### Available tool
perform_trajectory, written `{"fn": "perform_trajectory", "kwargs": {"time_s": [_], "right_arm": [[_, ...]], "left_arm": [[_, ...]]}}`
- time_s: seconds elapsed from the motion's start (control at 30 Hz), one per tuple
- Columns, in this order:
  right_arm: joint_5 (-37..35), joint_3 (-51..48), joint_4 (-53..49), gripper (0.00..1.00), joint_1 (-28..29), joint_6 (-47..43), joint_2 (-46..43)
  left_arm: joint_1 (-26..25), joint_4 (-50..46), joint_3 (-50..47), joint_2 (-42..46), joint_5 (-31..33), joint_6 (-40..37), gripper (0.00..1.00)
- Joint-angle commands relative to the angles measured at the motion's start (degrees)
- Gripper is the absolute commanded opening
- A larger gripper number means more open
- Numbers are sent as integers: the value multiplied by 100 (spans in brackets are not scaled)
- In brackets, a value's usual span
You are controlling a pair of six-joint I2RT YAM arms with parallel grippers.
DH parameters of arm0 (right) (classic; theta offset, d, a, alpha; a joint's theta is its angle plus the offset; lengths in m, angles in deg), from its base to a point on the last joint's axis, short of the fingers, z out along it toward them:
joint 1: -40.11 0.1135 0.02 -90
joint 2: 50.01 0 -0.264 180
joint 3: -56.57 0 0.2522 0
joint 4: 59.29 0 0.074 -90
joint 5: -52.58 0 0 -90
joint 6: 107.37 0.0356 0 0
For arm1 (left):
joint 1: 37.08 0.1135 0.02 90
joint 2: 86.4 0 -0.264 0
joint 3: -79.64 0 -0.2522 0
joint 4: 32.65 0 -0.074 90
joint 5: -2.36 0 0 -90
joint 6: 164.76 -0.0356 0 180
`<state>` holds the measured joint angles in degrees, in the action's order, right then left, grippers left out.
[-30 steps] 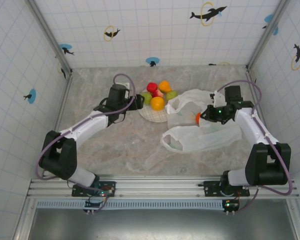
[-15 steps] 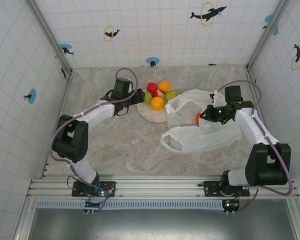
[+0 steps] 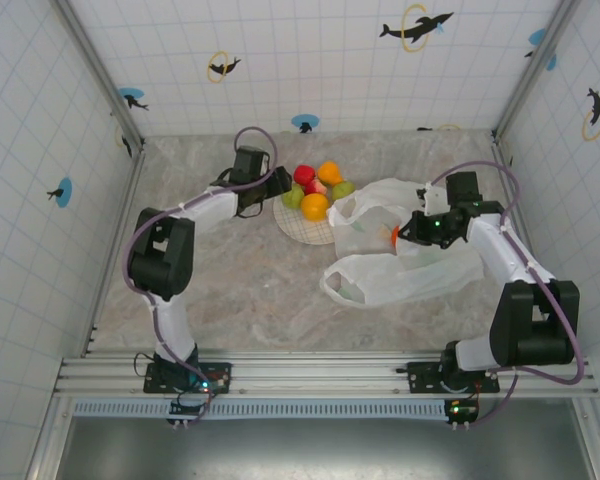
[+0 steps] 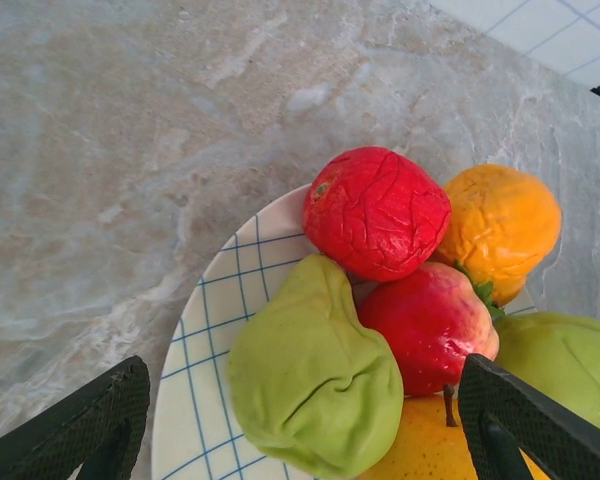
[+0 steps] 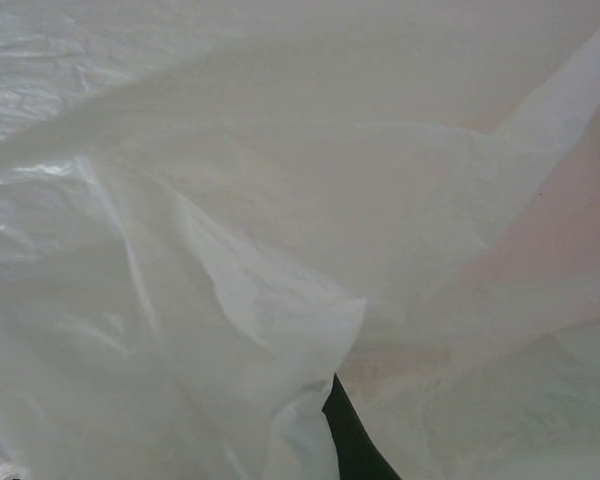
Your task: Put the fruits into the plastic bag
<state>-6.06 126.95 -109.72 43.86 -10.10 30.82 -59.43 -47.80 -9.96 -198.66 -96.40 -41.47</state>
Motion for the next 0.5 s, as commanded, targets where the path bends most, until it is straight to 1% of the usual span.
{"fn": "perform_trajectory", "kwargs": {"time_s": [0.0,0.27,0.47], "right_arm": [[44,227,-58,0,21,-24,31],[44,280,-102,0,20,-32,72],[20,220,-95,0,21,-41,20]], "left_arm": [[-6,136,181,-236,-336,198,82],[-32,224,281,-552,-614,274,81],[-76,252,334,-724,-678,298,79]]}}
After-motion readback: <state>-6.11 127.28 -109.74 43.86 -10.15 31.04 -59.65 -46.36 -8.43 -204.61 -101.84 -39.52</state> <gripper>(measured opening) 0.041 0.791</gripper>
